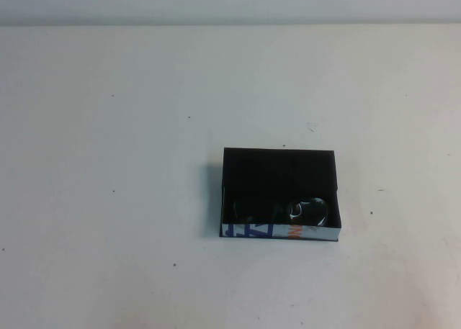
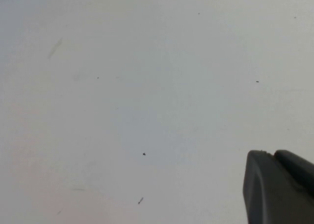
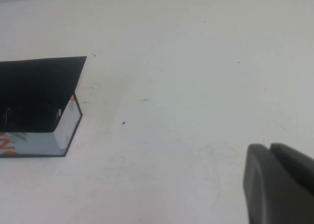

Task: Take glasses out of glasses case

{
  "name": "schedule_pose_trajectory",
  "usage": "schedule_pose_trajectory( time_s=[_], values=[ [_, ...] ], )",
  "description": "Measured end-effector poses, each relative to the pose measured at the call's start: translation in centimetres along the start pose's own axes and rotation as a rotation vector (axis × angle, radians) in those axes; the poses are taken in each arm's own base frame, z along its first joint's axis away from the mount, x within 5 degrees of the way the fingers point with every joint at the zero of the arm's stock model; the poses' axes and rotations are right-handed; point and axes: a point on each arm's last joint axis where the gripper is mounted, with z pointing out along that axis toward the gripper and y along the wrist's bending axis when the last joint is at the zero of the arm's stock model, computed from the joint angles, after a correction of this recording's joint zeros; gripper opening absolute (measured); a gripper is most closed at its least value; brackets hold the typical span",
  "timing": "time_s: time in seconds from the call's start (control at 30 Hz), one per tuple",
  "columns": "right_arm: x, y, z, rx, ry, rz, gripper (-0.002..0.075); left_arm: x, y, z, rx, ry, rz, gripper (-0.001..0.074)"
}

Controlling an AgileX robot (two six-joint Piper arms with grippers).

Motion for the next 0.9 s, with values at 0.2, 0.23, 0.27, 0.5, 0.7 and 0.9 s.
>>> schedule_pose_trajectory(
  time_s=[0.2, 0.23, 0.27, 0.5, 0.7, 0.9],
  values=[
    [0.0, 0.2, 0.0, -0.025, 0.002, 0.077, -0.0017, 0.0, 0.0, 0.0, 0.0, 0.0, 0.0, -0.0004],
    [0.0, 0.3, 0.0, -0.033, 0.0, 0.103, -0.0017, 0.0, 0.0, 0.0, 0.0, 0.0, 0.0, -0.0004],
    [-0.1, 0.4, 0.0, -0.046, -0.008, 0.141, -0.0017, 0.0, 0.0, 0.0, 0.0, 0.0, 0.0, -0.0004],
    [-1.5, 1.4, -0.2, -0.215, -0.096, 0.802, -0.0017, 0.0, 0.0, 0.0, 0.0, 0.0, 0.0, -0.0004],
    [-2.5, 0.6, -0.4, -0.205, -0.22, 1.023, -0.0017, 0.0, 0.0, 0.0, 0.0, 0.0, 0.0, -0.0004],
    [-3.2, -0.4, -0.6, -0.133, -0.355, 0.931, -0.0017, 0.0, 0.0, 0.0, 0.0, 0.0, 0.0, -0.0004]
  ],
)
